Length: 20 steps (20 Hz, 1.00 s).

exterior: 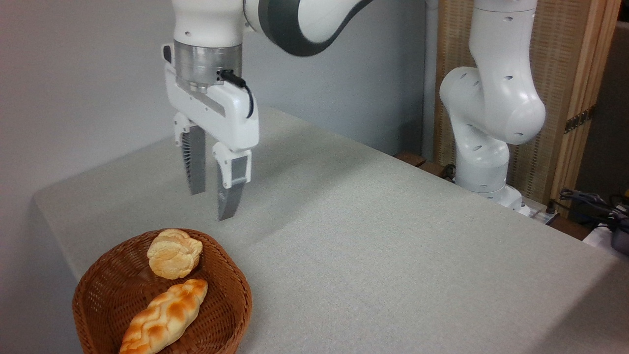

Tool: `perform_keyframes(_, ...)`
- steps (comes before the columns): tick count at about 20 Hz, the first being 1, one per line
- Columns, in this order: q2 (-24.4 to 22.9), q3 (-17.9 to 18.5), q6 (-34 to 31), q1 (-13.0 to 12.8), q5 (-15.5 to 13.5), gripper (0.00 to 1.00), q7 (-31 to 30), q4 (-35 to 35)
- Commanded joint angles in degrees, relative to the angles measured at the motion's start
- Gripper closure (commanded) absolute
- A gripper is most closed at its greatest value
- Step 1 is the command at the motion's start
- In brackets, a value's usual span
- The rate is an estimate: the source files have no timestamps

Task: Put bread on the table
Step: 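Lower the open gripper down around the round bun in the basket, then close the gripper on the round bun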

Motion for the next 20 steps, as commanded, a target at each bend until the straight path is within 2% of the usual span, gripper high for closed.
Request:
perform_keyframes(1,2.8,0.1,7.6,-1.2,-1.1,0.0,-0.3,-0.6)
perform_keyframes(3,5.0,0.1,10.8,-2.8,-1.8,0.0,-0.3,-0.6)
perform_keyframes(5,6.7,-0.5,12.4,-3.3,-2.1,0.0,-0.3,-0.6)
perform_keyframes(9,9.3,-2.6,15.1,-3.3,-2.1,0.0,-0.3,-0.6)
perform_keyframes(20,13.4,-2.2,17.2,-2.6,-1.3,0.0,2.4,-0.6)
